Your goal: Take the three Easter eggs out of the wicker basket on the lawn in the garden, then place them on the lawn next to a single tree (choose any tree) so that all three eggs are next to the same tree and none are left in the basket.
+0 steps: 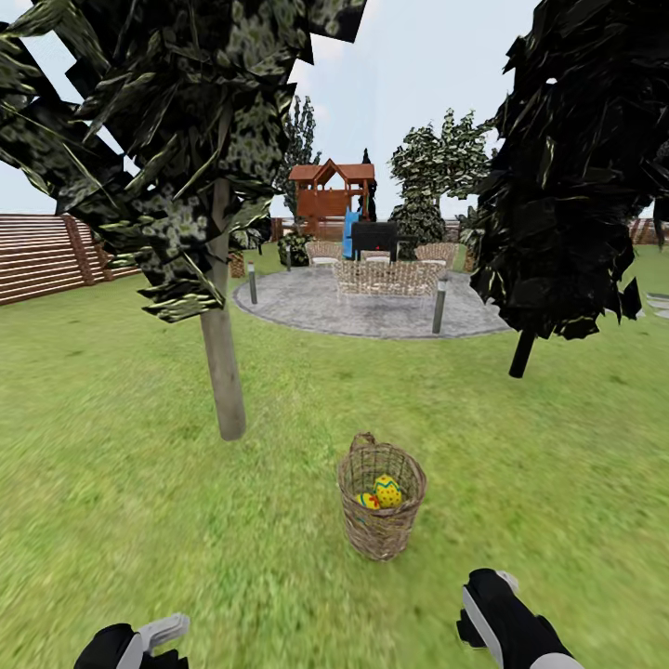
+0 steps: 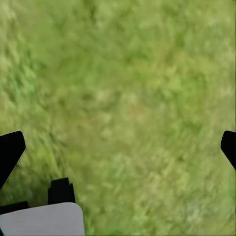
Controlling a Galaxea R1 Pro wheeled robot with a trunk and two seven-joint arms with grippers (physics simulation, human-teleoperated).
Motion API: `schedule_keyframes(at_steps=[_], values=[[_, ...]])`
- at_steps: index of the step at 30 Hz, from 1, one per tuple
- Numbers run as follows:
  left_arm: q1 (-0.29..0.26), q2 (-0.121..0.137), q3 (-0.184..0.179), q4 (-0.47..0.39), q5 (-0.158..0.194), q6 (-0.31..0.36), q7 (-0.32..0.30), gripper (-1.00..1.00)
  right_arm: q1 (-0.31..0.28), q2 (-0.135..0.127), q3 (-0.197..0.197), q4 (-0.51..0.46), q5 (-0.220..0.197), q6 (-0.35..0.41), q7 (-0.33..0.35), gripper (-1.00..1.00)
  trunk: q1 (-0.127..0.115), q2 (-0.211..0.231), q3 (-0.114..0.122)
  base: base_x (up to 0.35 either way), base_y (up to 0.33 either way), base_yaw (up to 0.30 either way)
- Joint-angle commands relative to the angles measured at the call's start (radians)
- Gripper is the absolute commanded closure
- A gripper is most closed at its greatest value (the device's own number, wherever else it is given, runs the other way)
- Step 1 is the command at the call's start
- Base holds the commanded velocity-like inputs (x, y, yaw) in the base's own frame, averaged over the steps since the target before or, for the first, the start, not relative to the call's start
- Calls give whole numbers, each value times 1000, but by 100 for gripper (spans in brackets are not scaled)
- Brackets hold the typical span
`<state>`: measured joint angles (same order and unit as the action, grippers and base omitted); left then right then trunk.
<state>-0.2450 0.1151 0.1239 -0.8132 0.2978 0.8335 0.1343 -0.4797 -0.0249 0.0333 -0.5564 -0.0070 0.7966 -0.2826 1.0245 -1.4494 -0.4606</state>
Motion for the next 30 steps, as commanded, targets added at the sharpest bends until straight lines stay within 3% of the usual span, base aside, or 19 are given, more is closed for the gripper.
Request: schedule_keyframes(at_steps=[1,21,30], values=[[0,0,0,-1,11,4,9,-100,0,1,4,-1,-1,6,-3,-100,1,-1,-1,294,0,0],[0,-1,0,9,14,12,6,-100,0,0,2,0,5,6,-6,-100,1,-1,-1,228,0,0],[0,15,5,171,19,2,7,-100,0,-3,-1,63,-3,-10,-5,-100,1,-1,-1,179,0,0]])
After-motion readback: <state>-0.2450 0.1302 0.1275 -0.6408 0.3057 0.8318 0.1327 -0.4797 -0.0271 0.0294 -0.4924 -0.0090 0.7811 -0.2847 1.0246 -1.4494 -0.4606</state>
